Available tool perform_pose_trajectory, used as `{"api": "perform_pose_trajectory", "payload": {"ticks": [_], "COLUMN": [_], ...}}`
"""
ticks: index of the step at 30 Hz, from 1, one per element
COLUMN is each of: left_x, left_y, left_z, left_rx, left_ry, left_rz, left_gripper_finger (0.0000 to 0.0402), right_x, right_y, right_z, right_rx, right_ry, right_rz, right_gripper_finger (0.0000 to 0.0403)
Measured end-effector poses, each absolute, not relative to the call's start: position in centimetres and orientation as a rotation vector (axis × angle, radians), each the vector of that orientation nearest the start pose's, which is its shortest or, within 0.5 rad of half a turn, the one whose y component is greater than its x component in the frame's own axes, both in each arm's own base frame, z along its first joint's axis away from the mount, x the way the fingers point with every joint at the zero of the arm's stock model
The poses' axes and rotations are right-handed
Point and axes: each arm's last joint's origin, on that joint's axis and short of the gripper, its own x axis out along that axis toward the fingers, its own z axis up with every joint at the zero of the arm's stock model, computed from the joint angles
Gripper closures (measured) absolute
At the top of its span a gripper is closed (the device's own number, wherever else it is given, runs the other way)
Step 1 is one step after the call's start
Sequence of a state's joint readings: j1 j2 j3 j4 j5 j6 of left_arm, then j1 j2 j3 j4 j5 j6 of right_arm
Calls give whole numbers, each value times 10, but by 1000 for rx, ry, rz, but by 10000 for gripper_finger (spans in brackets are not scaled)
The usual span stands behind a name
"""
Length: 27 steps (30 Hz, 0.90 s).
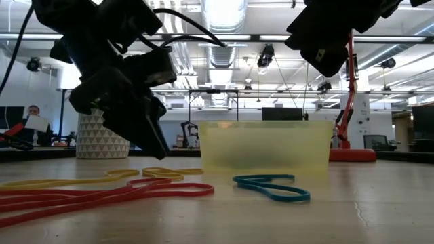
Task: Pick and place rubber bands into bin
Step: Put the right yellow rubber band into the bin
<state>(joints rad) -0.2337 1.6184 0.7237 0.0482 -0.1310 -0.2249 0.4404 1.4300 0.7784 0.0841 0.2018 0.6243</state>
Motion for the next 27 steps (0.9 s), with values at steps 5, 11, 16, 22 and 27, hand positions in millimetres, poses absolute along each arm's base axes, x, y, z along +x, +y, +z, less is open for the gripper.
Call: {"api": "perform_pose_trajectory", "payload": {"ticks": [5, 11, 16, 22, 27], "left_x": [291, 303, 302, 297, 296], "left_y": [-66, -71, -71, -69, -69], "left_z": [130, 121, 119, 119, 116], "left_rx": [-62, -93, -100, -136, -147], "left_ry": [852, 860, 878, 935, 959], "left_rz": [-9, -36, -34, -5, -21], "left_gripper_finger": [299, 299, 299, 314, 367], "right_x": [269, 269, 269, 268, 268], "right_y": [120, 121, 121, 121, 121], "right_z": [212, 212, 211, 210, 210], "right_rx": [426, 443, 450, 447, 444], "right_ry": [588, 593, 601, 610, 611], "right_rz": [52, 46, 42, 40, 42], "right_gripper_finger": [335, 335, 335, 335, 335]}}
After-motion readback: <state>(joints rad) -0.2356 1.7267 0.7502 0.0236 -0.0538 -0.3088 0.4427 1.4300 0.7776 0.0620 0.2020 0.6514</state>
